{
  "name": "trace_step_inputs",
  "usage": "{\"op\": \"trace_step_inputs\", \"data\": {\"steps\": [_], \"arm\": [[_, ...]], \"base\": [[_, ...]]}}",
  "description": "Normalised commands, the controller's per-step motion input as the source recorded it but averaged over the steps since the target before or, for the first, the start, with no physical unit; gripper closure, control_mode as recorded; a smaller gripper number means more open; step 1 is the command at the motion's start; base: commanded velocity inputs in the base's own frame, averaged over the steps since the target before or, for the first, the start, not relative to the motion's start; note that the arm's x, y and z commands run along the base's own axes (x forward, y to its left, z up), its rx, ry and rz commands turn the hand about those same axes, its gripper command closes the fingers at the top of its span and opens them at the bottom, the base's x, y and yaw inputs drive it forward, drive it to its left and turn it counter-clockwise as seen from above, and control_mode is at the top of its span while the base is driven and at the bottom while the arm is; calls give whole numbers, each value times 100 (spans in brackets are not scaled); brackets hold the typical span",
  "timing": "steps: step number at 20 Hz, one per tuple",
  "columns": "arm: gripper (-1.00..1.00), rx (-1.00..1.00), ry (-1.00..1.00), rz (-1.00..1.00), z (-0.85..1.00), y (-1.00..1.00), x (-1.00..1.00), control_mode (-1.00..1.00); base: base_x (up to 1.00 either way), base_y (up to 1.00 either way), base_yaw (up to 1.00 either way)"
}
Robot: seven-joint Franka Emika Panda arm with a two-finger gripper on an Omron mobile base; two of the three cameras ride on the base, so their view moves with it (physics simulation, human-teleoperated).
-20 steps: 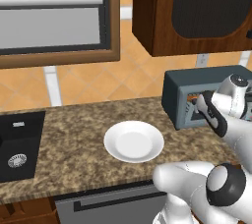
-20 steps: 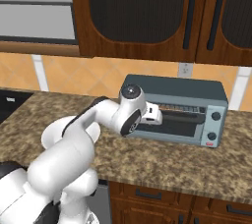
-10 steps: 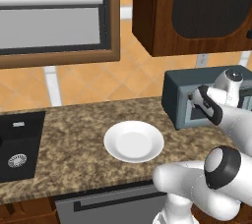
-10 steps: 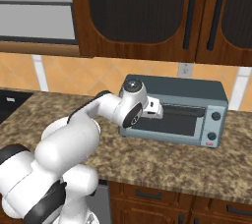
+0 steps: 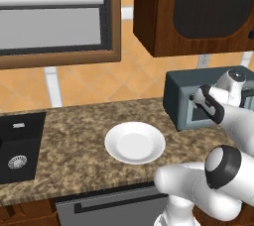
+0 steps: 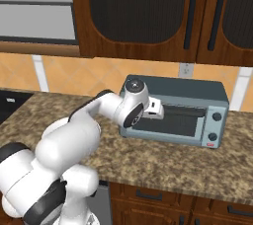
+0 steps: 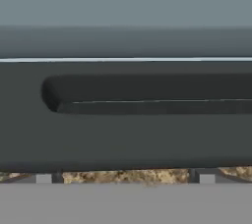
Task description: Pick up the kebab skewer and baguette bread, and place them inside the toaster oven. Close the toaster oven door and start by setting the timer.
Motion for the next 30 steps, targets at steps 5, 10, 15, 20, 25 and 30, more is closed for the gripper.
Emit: {"op": "trace_step_inputs", "data": {"steps": [5, 10, 15, 20, 25, 30], "arm": [[-100, 0, 0, -1, 0, -1, -64, -100], [-100, 0, -1, -2, 0, -13, -70, -100], [-100, 0, -11, -4, 0, -57, -71, -100], [-100, 4, -13, -14, 10, -91, -16, -100], [-100, 13, -10, -27, 30, -69, 10, -100], [-100, 16, -18, -26, 7, -52, 34, -100]], "base": [[0, 0, 0], [0, 0, 0], [0, 0, 0], [0, 0, 0], [0, 0, 0], [0, 0, 0]]}}
